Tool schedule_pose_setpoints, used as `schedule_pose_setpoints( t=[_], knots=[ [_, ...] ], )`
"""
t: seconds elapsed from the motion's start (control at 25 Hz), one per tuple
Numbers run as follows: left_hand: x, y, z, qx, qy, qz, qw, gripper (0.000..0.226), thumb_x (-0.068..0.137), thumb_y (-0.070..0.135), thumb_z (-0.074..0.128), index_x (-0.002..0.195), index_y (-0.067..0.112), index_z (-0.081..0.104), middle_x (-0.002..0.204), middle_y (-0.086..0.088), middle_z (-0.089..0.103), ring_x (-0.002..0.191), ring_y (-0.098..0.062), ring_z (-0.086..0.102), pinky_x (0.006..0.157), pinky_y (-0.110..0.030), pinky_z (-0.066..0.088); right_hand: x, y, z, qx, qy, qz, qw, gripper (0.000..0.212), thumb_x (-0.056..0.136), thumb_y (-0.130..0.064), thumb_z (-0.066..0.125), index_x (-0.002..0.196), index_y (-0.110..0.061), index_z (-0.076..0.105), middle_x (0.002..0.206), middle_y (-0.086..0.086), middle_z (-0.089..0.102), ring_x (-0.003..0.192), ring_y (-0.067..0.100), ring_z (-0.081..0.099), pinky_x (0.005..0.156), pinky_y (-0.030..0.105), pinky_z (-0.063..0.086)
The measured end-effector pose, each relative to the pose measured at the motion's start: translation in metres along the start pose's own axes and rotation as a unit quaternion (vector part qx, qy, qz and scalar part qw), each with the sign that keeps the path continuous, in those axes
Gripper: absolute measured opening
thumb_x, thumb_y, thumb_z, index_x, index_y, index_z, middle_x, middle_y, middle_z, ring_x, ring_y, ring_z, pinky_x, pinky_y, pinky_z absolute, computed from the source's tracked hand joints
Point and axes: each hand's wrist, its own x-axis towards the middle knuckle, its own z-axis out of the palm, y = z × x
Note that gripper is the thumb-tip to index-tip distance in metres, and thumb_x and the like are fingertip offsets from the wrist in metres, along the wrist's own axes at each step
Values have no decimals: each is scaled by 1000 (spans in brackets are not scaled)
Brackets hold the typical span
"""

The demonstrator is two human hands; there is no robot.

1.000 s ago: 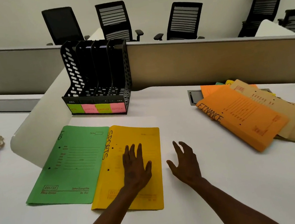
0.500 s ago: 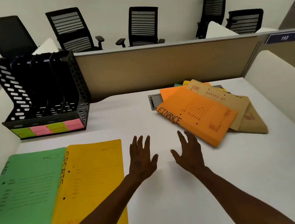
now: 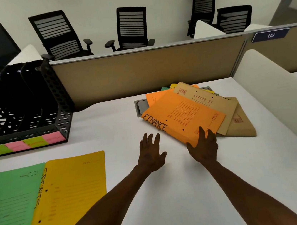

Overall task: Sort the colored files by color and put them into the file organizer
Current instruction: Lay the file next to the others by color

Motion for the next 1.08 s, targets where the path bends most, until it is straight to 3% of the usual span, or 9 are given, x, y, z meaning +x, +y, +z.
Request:
schedule_pose_setpoints(
  t=[0.16,0.36,0.48,0.68,0.76,0.88,1.0,1.08],
  knots=[
    [11,10,11,-29,-34,-6,999,83,94,48,51,156,14,9,160,-15,19,150,-34,-1,122,-46,10,8,12,2,91,-5,85,992,91,84,-44,72,154,-14,22,156,25,18,140,46,26,110,55,34],
    [21,25,23,-102,-56,-36,993,84,93,48,55,156,12,13,156,-15,30,150,-34,5,120,-45,15,17,18,-4,257,42,191,947,82,82,-33,77,147,-10,33,135,23,50,124,42,50,101,48,44],
    [22,32,26,-130,-56,-33,989,83,92,48,56,155,12,15,155,-15,31,149,-34,8,118,-46,19,19,19,-6,319,67,224,918,74,79,-28,80,140,-12,41,127,20,58,118,40,56,98,48,47],
    [21,42,29,-203,-60,-50,976,88,92,53,56,156,11,12,158,-13,28,147,-30,21,116,-43,26,14,13,1,407,47,254,876,81,75,-28,84,142,-19,40,128,16,62,117,38,59,99,52,49],
    [22,44,28,-258,-68,-89,960,91,90,56,57,156,11,12,157,-11,31,143,-29,32,115,-42,31,7,7,5,449,34,255,856,81,74,-23,86,142,-22,43,130,13,62,117,35,59,98,53,51],
    [23,42,24,-395,-43,-176,901,86,87,55,62,153,15,22,152,-9,41,136,-28,44,108,-42,42,-10,-3,13,490,13,258,833,80,72,-18,86,140,-25,45,129,10,61,113,33,61,94,52,55],
    [24,31,16,-462,8,-282,840,69,86,46,69,139,15,38,141,-12,51,126,-32,52,102,-45,48,-31,-10,27,538,-26,238,808,80,75,-13,85,142,-25,42,122,13,65,100,33,69,74,40,60],
    [21,20,13,-469,14,-298,831,64,86,39,71,136,15,40,139,-13,52,123,-33,54,99,-47,50,-43,-11,33,559,-38,228,797,75,78,-14,83,141,-24,43,117,13,68,87,30,73,65,35,58]
  ],
)
